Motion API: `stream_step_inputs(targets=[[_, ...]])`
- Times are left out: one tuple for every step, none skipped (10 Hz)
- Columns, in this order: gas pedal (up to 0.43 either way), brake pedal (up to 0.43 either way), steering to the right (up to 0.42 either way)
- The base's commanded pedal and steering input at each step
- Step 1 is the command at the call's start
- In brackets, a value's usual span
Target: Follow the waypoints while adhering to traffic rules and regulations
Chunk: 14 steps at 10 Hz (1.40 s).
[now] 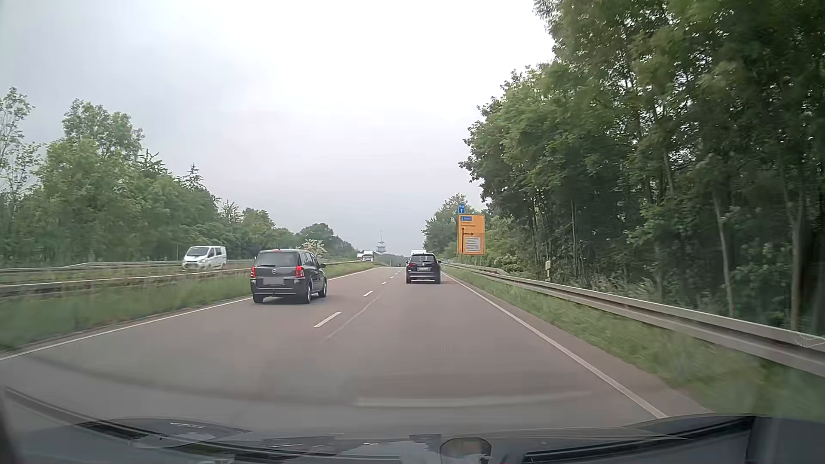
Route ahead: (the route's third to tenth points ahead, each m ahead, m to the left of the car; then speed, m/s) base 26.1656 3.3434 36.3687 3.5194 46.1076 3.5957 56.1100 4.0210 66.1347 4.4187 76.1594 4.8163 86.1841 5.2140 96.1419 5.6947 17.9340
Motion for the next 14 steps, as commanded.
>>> stream_step_inputs(targets=[[0.189, 0.0, -0.003], [0.189, 0.0, -0.003], [0.189, 0.0, -0.003], [0.189, 0.0, -0.003], [0.189, 0.0, -0.003], [0.189, 0.0, -0.003], [0.169, 0.0, -0.003], [0.138, 0.0, -0.003], [0.138, 0.0, -0.003], [0.138, 0.0, -0.003], [0.138, 0.0, -0.003], [0.138, 0.0, -0.003], [0.138, 0.0, -0.003], [0.138, 0.0, -0.003]])
